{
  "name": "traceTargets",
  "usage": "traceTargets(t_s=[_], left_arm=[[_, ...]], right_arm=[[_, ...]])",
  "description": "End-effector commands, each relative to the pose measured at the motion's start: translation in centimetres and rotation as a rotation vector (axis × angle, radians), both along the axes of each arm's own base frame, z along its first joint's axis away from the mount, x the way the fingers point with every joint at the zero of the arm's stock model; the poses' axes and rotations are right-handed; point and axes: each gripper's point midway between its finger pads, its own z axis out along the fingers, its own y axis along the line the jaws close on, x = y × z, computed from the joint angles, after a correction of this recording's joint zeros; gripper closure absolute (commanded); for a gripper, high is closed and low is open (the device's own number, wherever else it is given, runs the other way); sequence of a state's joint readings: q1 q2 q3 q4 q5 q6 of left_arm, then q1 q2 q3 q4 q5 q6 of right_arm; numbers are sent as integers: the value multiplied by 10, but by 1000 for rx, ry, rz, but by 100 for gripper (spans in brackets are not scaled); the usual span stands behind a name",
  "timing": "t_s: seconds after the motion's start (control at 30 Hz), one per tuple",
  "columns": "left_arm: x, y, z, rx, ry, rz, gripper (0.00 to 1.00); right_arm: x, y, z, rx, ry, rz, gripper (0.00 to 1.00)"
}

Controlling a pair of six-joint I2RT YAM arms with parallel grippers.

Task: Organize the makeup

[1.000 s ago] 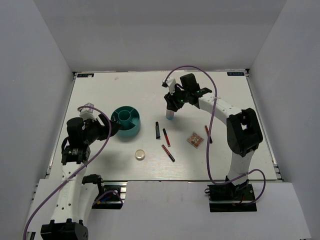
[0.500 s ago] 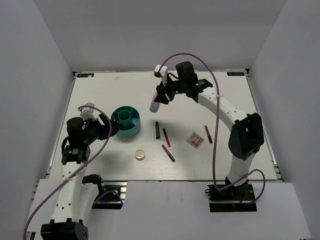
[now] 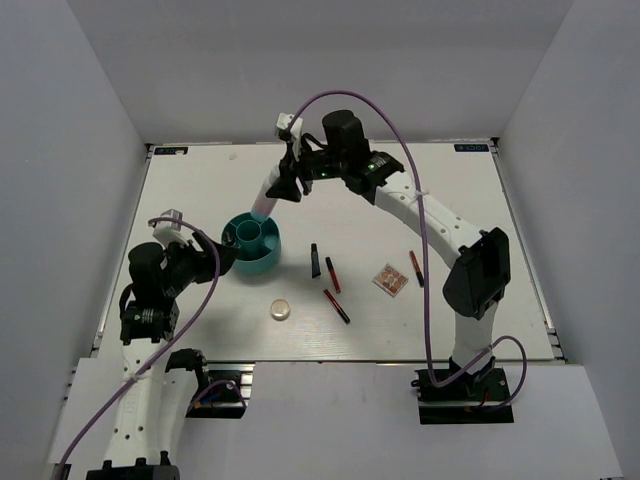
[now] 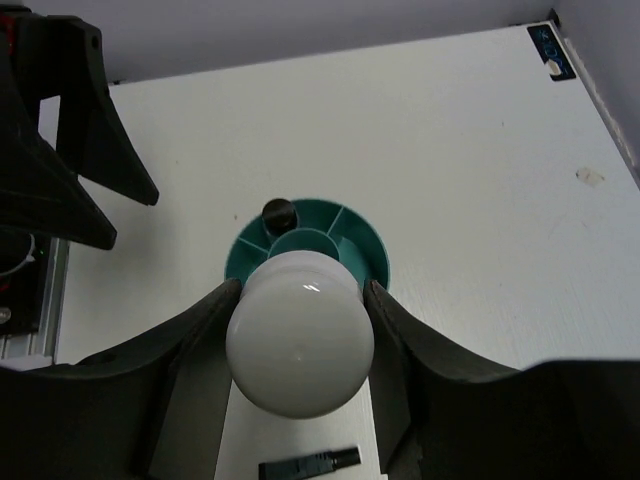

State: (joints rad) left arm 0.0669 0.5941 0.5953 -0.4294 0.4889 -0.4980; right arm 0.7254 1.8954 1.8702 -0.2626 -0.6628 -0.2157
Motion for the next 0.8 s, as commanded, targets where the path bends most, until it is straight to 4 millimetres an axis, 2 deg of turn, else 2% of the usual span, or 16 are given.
traceTargets(t_s=[0.0,0.07,0.3,0.57,0.77], left_arm=[[-2,6,23,27,-83,38,27],[-4,6,24,20,-83,44,27],[-9,9,21,28,-71,59,27],[-9,9,20,30,-72,60,27],[-8,8,21,31,-74,50,27]], right_arm=[[-8,25,36,116,-26,45,100],[-9,32,32,119,-12,48,100],[-6,51,-8,80,20,36,100],[1,54,-24,44,-16,4,100],[11,54,-44,-3,-42,-21,100]])
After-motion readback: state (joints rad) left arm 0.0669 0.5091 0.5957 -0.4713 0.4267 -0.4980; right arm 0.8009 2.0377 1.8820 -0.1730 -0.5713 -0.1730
